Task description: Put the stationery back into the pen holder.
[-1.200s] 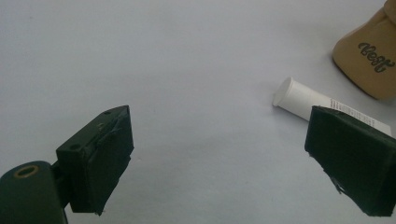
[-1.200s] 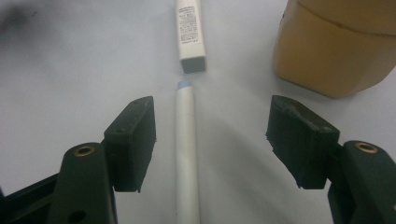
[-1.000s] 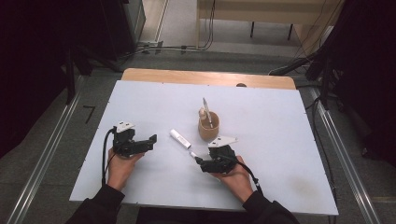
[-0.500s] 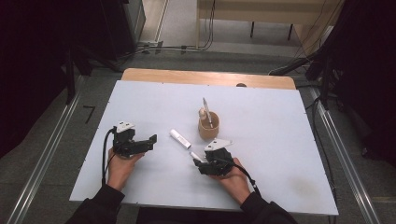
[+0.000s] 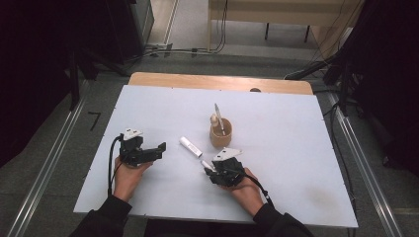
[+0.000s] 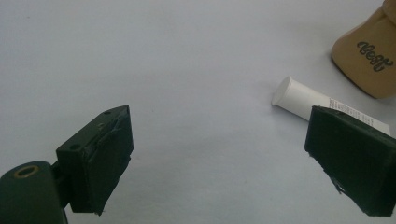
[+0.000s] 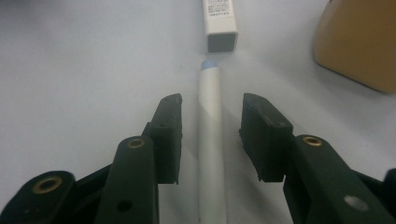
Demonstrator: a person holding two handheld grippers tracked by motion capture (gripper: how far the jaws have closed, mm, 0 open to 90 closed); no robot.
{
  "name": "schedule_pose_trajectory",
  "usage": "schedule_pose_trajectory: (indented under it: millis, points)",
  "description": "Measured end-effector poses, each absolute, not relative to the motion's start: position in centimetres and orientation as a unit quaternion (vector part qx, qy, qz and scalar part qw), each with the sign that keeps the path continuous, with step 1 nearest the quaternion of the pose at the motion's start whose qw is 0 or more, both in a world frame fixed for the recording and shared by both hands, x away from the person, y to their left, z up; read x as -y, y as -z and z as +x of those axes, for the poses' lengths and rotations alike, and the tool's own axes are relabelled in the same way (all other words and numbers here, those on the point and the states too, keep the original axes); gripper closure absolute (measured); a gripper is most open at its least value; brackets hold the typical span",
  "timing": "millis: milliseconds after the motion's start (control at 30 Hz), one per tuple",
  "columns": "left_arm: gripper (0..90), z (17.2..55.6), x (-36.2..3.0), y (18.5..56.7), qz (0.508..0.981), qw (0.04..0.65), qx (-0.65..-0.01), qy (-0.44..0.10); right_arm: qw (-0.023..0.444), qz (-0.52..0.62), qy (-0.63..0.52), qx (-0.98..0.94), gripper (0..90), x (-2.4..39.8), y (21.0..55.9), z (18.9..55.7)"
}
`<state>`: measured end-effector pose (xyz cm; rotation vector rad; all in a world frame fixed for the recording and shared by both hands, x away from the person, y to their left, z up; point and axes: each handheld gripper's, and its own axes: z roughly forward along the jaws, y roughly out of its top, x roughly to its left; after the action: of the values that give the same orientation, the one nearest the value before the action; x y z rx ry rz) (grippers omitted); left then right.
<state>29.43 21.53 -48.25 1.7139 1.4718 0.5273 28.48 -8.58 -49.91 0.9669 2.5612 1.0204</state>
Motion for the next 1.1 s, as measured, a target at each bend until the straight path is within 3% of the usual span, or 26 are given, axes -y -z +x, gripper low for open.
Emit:
schedule_pose_trajectory:
  millis: [1100]
  points:
    - [7.8, 29.40, -21.44, 48.25, 0.679, 0.399, -0.580, -0.207, 0.124, 0.320, -0.325, -0.881, 71.5, 8.18, 50.16, 28.33]
